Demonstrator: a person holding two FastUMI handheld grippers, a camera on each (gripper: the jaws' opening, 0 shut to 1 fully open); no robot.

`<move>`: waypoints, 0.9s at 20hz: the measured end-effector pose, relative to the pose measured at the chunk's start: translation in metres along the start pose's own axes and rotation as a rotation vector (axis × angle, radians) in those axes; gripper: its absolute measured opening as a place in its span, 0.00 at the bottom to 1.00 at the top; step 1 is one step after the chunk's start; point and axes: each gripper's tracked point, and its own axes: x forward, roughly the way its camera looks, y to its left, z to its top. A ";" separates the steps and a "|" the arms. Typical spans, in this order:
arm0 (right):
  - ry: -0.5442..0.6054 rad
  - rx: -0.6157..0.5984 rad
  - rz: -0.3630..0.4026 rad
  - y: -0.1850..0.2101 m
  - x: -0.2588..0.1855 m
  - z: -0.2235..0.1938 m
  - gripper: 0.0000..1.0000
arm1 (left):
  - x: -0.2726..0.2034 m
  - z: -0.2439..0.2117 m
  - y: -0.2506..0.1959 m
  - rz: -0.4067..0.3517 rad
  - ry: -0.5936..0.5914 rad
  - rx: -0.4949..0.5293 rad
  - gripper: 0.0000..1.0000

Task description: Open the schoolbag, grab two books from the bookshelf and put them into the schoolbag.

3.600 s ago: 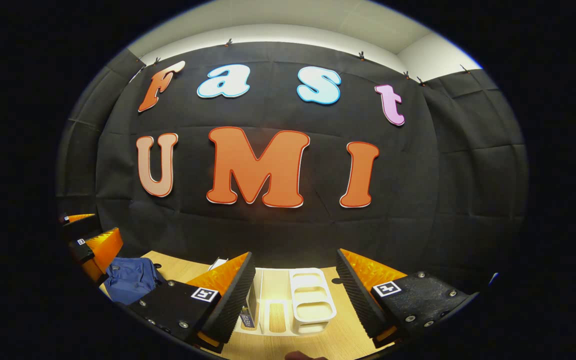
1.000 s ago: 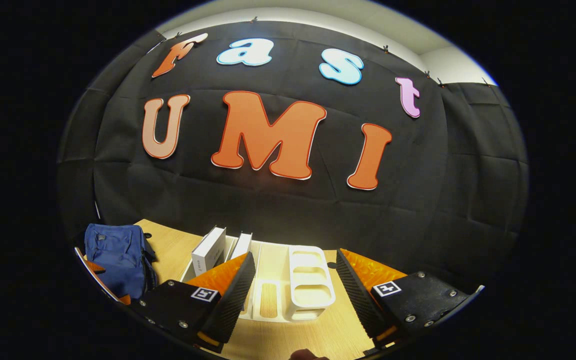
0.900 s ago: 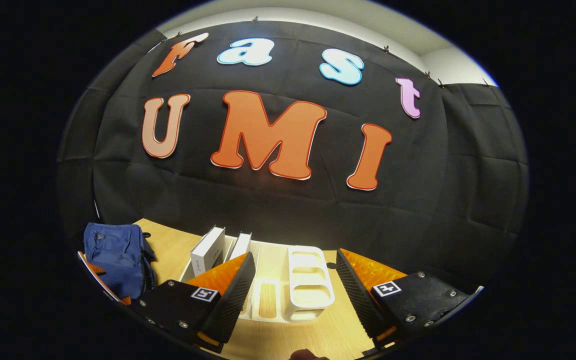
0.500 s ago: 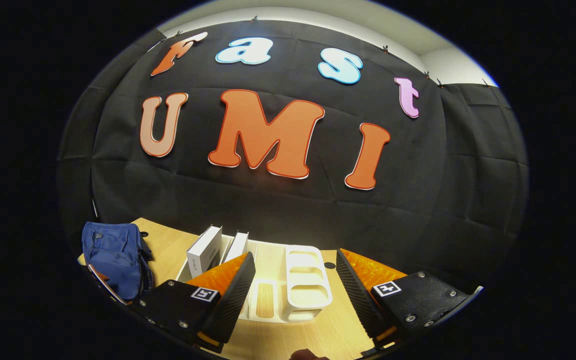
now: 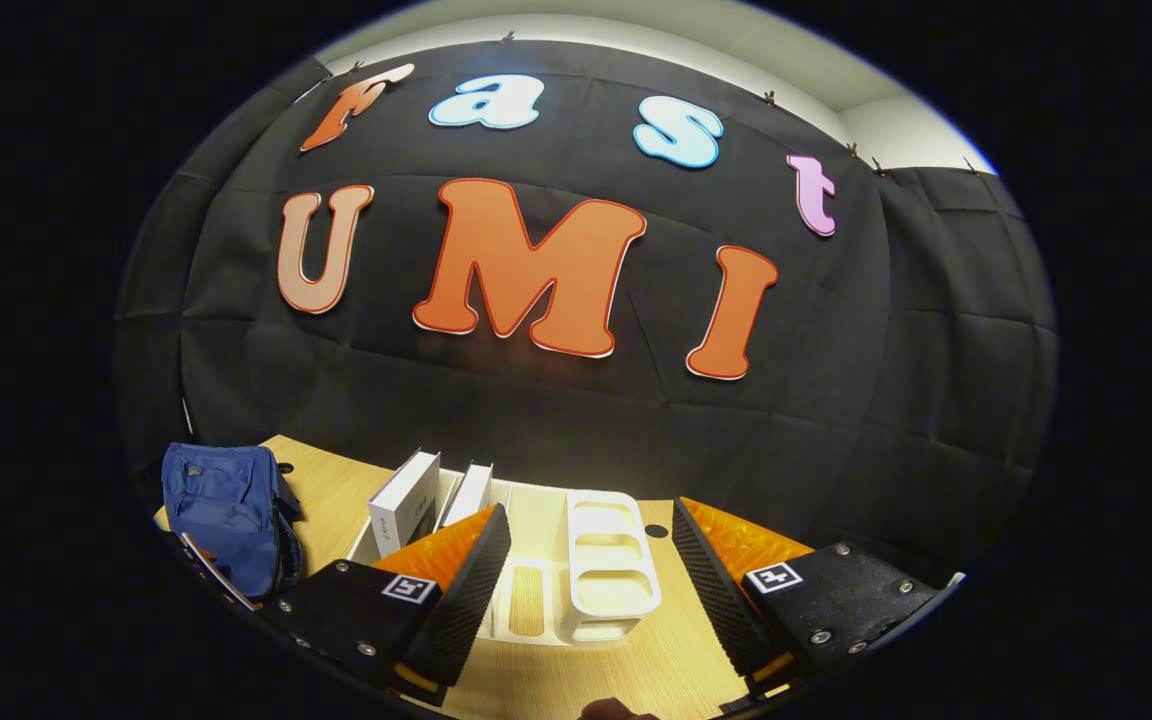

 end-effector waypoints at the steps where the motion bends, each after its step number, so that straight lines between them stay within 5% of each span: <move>1: 0.000 0.002 0.002 0.000 0.000 0.001 0.97 | -0.001 0.003 0.005 0.011 -0.005 0.004 0.97; 11: -0.015 0.004 0.019 0.005 0.000 0.005 0.97 | 0.014 0.009 0.028 0.052 0.024 0.106 0.91; 12: -0.015 0.005 0.021 0.006 0.000 0.005 0.97 | 0.012 0.011 0.031 0.058 0.023 0.113 0.78; 13: -0.014 0.006 0.024 0.008 0.001 0.005 0.97 | 0.011 0.012 0.036 0.068 0.024 0.115 0.82; 15: -0.016 0.008 0.029 0.009 0.003 0.009 0.97 | 0.010 0.015 0.038 0.047 0.035 0.099 0.49; 16: -0.016 0.009 0.033 0.011 0.004 0.010 0.97 | 0.009 0.015 0.041 0.042 0.047 0.086 0.50; 18: -0.016 0.011 0.043 0.017 0.008 0.013 0.97 | 0.010 0.011 0.039 -0.006 0.090 0.054 0.33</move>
